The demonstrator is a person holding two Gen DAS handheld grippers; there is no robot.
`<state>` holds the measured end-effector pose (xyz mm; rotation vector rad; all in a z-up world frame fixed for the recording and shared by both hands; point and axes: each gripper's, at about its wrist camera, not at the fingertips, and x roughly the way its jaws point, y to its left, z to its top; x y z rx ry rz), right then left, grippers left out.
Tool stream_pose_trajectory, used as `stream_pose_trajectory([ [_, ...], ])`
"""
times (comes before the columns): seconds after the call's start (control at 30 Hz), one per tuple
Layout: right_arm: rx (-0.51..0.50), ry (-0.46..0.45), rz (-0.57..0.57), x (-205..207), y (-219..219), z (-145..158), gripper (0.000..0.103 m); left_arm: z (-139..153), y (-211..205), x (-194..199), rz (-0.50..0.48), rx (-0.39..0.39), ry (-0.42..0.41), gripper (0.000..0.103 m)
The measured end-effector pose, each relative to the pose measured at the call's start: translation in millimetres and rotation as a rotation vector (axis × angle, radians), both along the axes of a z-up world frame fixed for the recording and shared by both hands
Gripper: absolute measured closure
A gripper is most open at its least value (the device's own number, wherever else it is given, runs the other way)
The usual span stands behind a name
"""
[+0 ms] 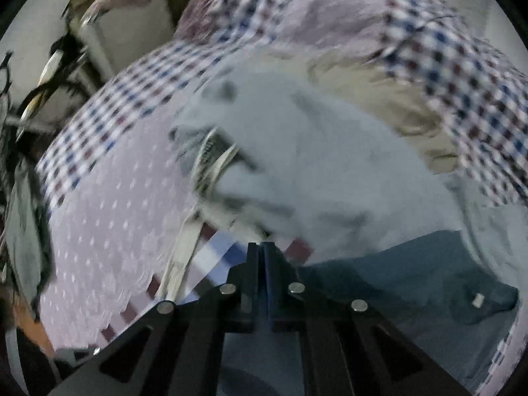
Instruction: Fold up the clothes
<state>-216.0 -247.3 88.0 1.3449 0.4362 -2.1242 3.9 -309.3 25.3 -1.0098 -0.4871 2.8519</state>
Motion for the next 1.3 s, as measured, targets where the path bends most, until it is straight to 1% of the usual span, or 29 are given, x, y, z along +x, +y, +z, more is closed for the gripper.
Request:
stream_pose_trajectory([
  [0.07, 0.004, 0.025, -0.028, -4, 3, 0, 0.102, -4, 0, -1, -0.004, -0.024, -0.035, 0.099],
  [0.13, 0.015, 0.041, -0.050, -8, 4, -4, 0.102, -11, -1, -2, -0.011, -0.027, -0.065, 0.099],
  [0.2, 0.039, 0.037, -0.075, -14, 5, -17, 0.102, -13, -2, -1, -0.015, -0.024, -0.074, 0.099],
  [0.3, 0.049, 0.035, -0.105, -22, -3, -36, 0.102, -10, -3, 3, -0.026, -0.027, -0.064, 0.099],
  [0.4, 0.060, 0.044, -0.103, -25, -5, -43, 0.102, -8, -5, 6, -0.042, -0.029, -0.063, 0.099],
  [0.53, 0.074, 0.112, -0.092, -27, -17, -35, 0.102, -8, -8, 10, -0.067, -0.021, -0.076, 0.099],
  [0.6, 0.087, 0.152, -0.095, -30, -22, -30, 0.102, -13, -10, 10, -0.076, -0.004, -0.105, 0.099],
  [0.7, 0.088, 0.180, -0.106, -31, -24, -24, 0.102, -19, -15, 9, -0.070, 0.022, -0.149, 0.096],
  [0.77, 0.070, 0.194, -0.116, -28, -20, -17, 0.100, -20, -20, 9, -0.059, 0.046, -0.151, 0.095],
  [0.83, 0.053, 0.209, -0.123, -24, -14, -8, 0.094, -19, -24, 11, -0.048, 0.066, -0.151, 0.086],
  [0.9, 0.029, 0.227, -0.128, -18, -1, 7, 0.083, -18, -30, 13, -0.035, 0.089, -0.151, 0.073],
  [0.93, 0.014, 0.236, -0.130, -16, 8, 15, 0.081, -18, -36, 14, -0.023, 0.115, -0.150, 0.070],
  [0.97, 0.000, 0.246, -0.132, -13, 17, 23, 0.076, -18, -41, 16, -0.011, 0.141, -0.148, 0.064],
  [1.0, -0.014, 0.256, -0.134, -10, 26, 31, 0.065, -18, -47, 18, 0.001, 0.167, -0.147, 0.057],
  [1.03, -0.029, 0.266, -0.137, -7, 34, 39, 0.060, -17, -51, 19, 0.008, 0.193, -0.141, 0.054],
  [1.07, -0.041, 0.276, -0.142, -5, 45, 47, 0.056, -18, -55, 20, 0.018, 0.219, -0.137, 0.049],
  [1.13, -0.057, 0.292, -0.164, -4, 71, 59, 0.053, -18, -61, 21, 0.031, 0.266, -0.129, 0.047],
  [1.17, -0.051, 0.291, -0.174, -7, 80, 61, 0.051, -18, -62, 21, 0.030, 0.270, -0.130, 0.046],
  [1.23, -0.026, 0.270, -0.186, -15, 99, 60, 0.051, -18, -60, 20, 0.027, 0.271, -0.128, 0.043],
  [1.3, -0.002, 0.220, -0.189, -25, 109, 51, 0.050, -19, -58, 17, 0.024, 0.275, -0.126, 0.041],
])
